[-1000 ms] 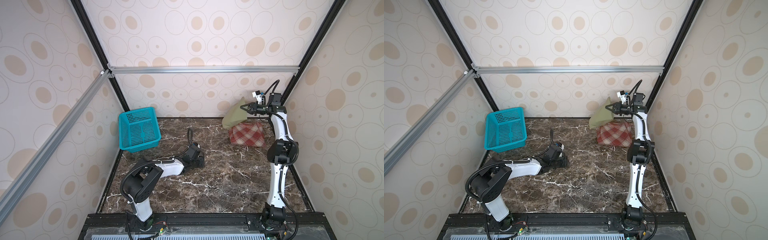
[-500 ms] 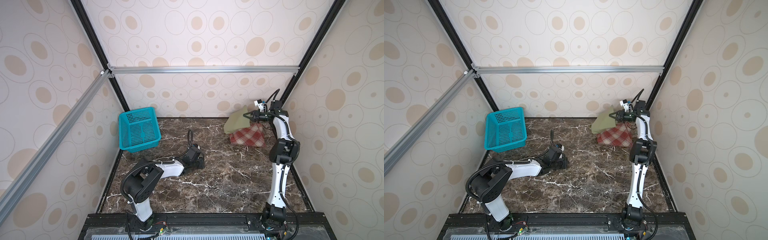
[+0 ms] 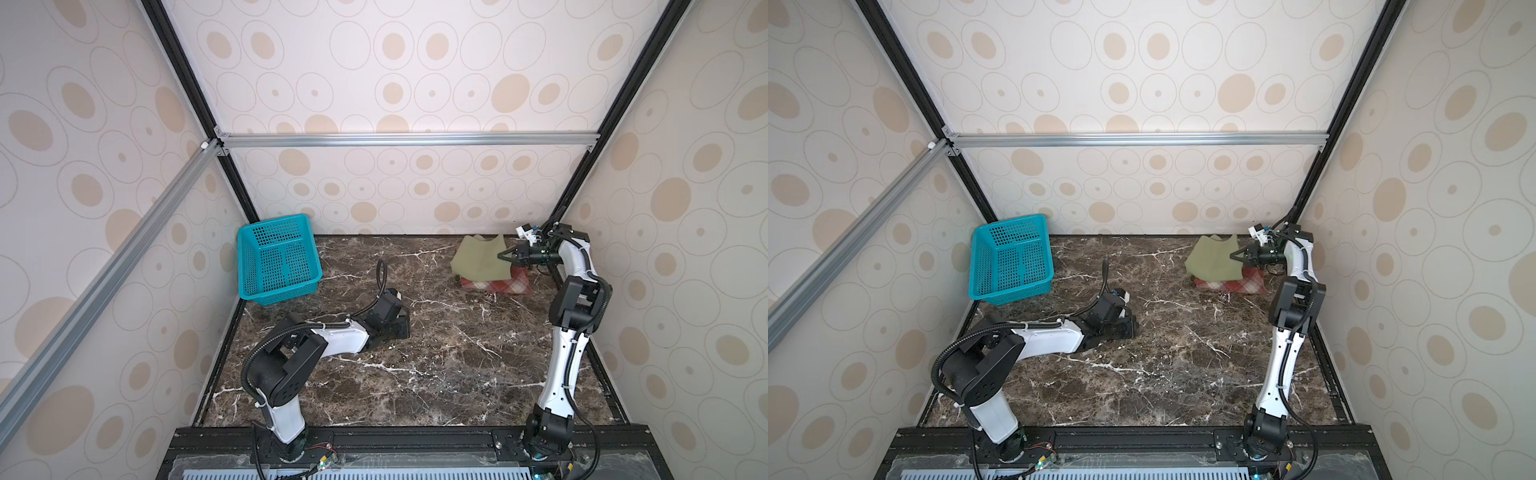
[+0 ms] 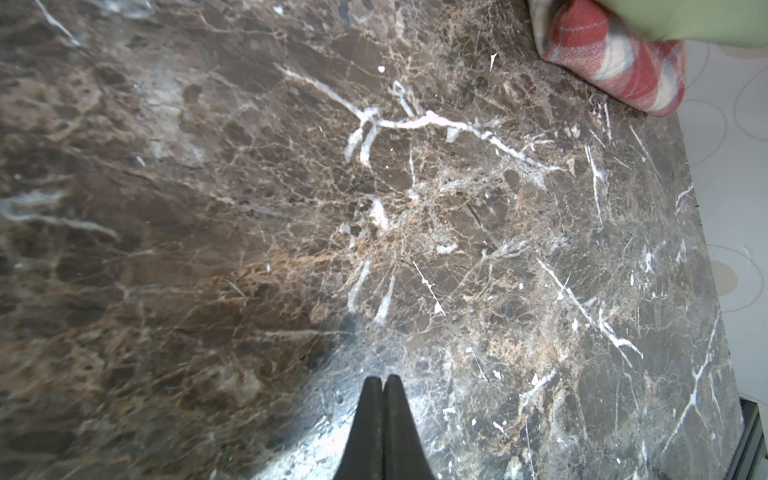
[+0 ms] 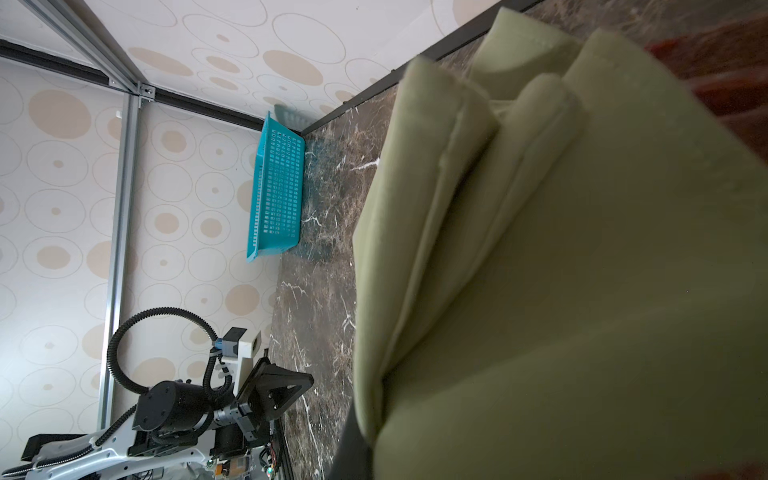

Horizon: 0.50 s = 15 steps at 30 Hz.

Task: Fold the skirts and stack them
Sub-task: 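Carry the green skirt over the red plaid skirt with the right gripper, then lower the green skirt onto the plaid skirt and adjust it with the right gripper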

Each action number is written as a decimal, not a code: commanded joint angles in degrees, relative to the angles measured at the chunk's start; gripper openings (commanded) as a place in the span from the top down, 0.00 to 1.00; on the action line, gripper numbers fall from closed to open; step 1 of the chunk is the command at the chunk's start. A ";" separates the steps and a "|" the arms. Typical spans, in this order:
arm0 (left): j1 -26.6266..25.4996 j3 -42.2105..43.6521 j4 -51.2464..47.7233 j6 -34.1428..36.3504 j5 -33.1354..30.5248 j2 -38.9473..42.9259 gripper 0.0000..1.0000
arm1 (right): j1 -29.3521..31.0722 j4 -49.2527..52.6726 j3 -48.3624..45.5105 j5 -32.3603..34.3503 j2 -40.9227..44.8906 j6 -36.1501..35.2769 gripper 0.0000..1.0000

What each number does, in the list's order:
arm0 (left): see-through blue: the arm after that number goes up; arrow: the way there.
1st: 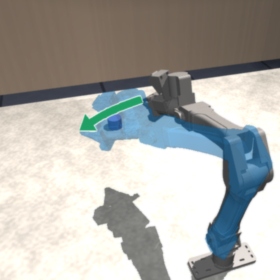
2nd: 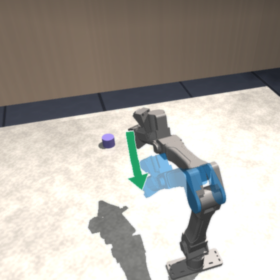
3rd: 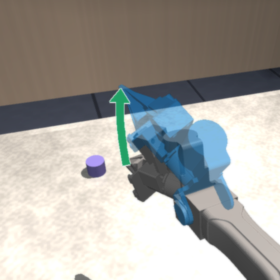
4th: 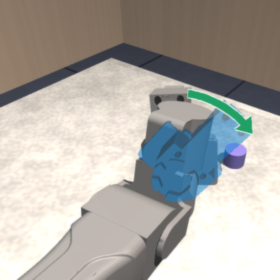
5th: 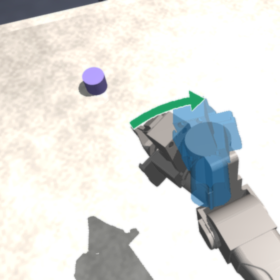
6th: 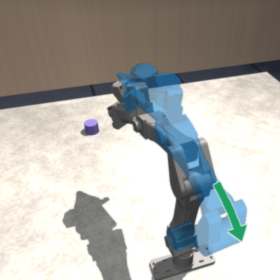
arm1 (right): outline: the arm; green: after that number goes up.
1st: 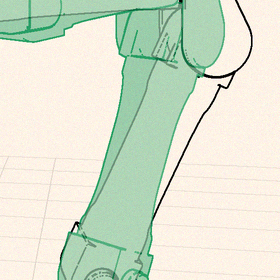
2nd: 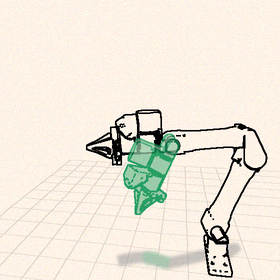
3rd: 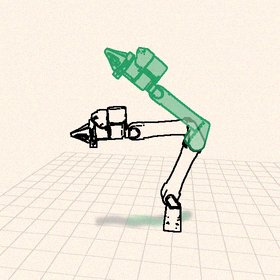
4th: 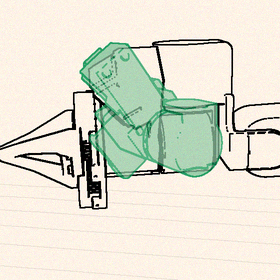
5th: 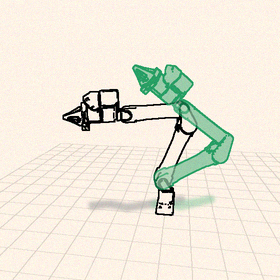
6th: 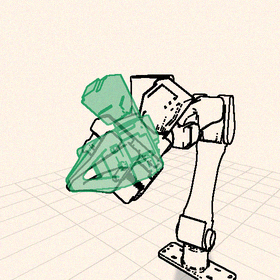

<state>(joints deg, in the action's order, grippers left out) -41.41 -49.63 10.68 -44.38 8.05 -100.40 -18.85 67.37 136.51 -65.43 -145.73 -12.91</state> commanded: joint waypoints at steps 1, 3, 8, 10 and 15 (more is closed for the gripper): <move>-0.39 -1.31 -0.09 -0.85 -0.06 -0.03 1.00 | -1.40 4.03 -0.86 0.23 3.31 -4.12 1.00; -0.35 -1.57 0.00 -0.86 0.10 -0.32 1.00 | -2.01 4.60 -0.73 1.36 3.11 -4.22 1.00; -0.42 -2.60 -0.83 -0.33 0.31 -0.96 1.00 | -3.67 5.42 -0.70 3.09 2.92 -4.09 1.00; -0.35 -2.89 -0.97 -0.18 0.44 -1.32 1.00 | -4.15 5.31 -1.10 2.67 2.91 -3.97 1.00; -0.51 -3.88 -1.14 0.03 1.12 -2.34 1.00 | -4.26 4.54 -2.74 4.14 2.49 -3.12 1.00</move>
<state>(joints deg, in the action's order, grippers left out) -41.54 -51.35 10.59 -44.34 8.93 -101.86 -23.05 70.52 134.93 -62.33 -145.69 -14.63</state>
